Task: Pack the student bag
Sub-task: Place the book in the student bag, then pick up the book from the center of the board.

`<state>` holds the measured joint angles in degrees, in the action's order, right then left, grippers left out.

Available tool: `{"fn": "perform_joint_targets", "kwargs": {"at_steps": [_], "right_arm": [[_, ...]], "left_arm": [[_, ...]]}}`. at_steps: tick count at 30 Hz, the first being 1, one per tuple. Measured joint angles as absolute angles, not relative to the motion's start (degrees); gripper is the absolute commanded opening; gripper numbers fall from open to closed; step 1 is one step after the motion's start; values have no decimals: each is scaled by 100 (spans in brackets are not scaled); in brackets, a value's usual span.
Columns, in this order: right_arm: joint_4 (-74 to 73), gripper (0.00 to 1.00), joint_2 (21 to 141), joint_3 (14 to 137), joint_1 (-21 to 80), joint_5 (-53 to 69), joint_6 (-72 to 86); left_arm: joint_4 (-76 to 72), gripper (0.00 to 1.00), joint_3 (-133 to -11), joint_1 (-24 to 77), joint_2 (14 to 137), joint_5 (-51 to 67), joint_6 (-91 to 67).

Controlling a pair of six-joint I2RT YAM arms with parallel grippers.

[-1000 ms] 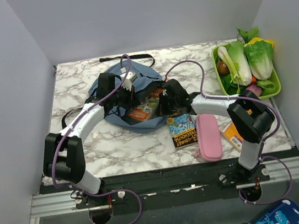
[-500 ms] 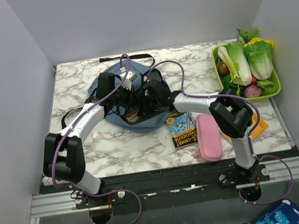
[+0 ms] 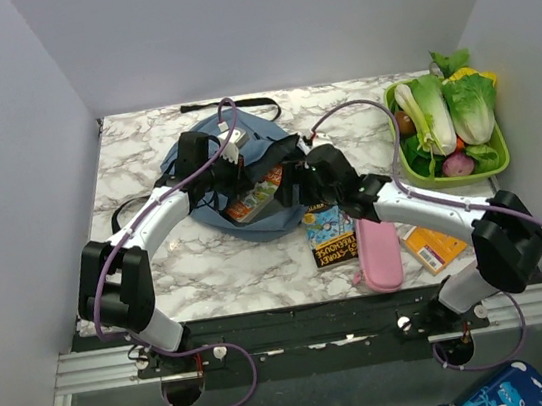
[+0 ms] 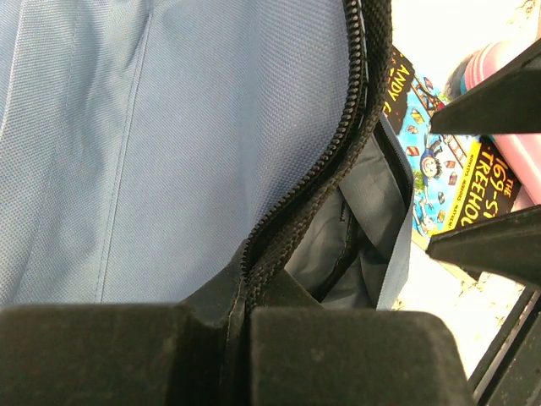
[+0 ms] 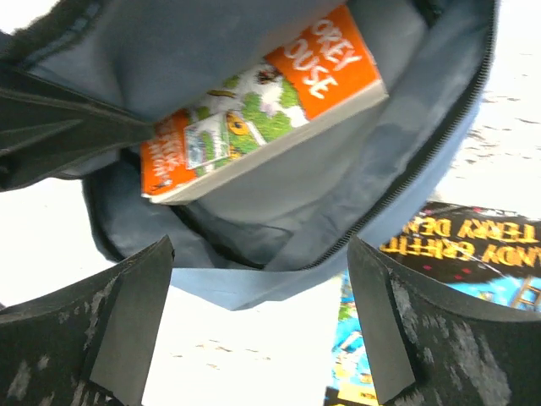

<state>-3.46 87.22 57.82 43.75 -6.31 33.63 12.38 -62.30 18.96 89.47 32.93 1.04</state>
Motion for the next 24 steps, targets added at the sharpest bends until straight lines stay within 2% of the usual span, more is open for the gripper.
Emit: {"fn": "perform_joint_targets", "kwargs": {"at_steps": [5, 13, 21, 24], "right_arm": [[-1109, 96, 8694, 5725, 4497, -1308, 3188], [-2062, 97, 8858, 5328, 5262, -2150, 3006], [-2506, 96, 9690, 5621, 5747, -2818, 2888], [-2676, 92, 10047, 5996, 5852, -3127, 2923]], "left_arm": [[1249, 0, -6230, 1894, 8947, 3284, 106], [1256, 0, -6230, 1894, 8947, 3273, 106], [1262, 0, -6230, 1894, 8947, 3253, 108], [1282, 0, -6230, 1894, 8947, 3247, 130]]}}
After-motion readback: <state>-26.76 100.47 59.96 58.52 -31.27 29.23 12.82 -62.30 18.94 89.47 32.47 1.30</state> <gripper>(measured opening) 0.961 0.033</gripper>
